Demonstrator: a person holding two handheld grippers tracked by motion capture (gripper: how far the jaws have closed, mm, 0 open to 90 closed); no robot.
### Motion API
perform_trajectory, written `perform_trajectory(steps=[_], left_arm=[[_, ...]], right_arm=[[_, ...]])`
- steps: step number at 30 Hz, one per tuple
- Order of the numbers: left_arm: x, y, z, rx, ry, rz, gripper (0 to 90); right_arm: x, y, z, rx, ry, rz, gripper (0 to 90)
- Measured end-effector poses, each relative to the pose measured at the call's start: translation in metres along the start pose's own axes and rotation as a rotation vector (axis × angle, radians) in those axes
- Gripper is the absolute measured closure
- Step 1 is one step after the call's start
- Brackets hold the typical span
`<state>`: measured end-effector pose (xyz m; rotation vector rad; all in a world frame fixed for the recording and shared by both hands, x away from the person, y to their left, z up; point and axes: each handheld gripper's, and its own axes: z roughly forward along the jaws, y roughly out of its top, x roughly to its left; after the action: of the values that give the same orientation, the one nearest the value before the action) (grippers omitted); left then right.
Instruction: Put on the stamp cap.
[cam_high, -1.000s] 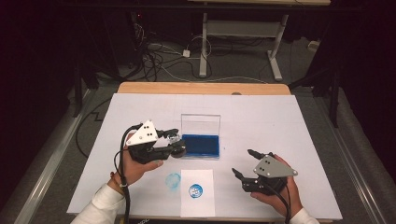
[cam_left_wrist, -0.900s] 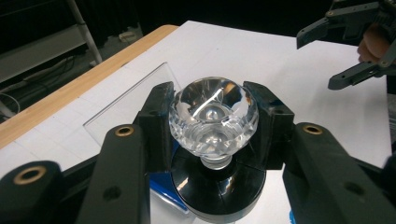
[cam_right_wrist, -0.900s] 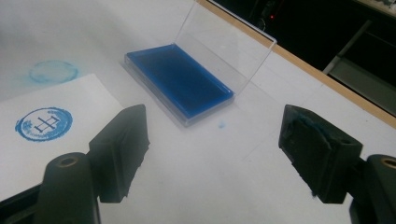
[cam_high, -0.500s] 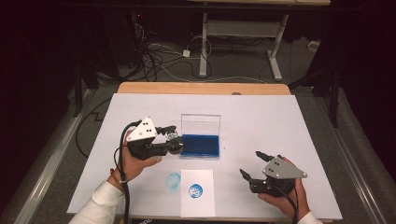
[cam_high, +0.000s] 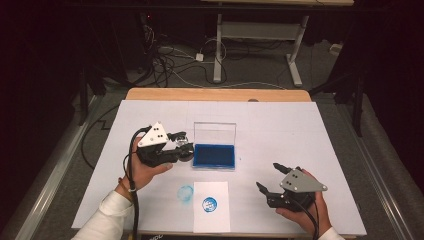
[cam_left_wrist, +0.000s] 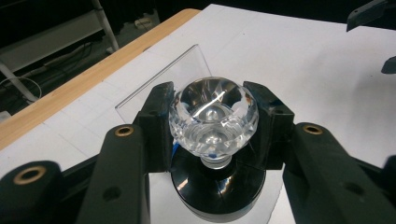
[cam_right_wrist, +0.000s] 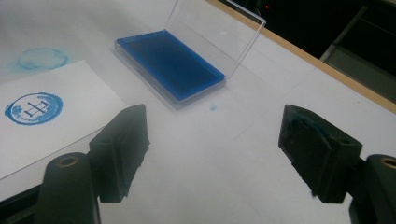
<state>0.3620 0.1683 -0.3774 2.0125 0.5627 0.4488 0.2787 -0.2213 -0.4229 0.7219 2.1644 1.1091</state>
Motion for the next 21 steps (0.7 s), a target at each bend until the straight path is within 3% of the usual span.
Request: perform_trajectory(steps=[21], left_arm=[[0.026,-0.013,0.025,0.085,0.034,-0.039,54.3]], right_arm=[[0.001,-0.001,0.005,0.016,0.008,0.003,24.7]])
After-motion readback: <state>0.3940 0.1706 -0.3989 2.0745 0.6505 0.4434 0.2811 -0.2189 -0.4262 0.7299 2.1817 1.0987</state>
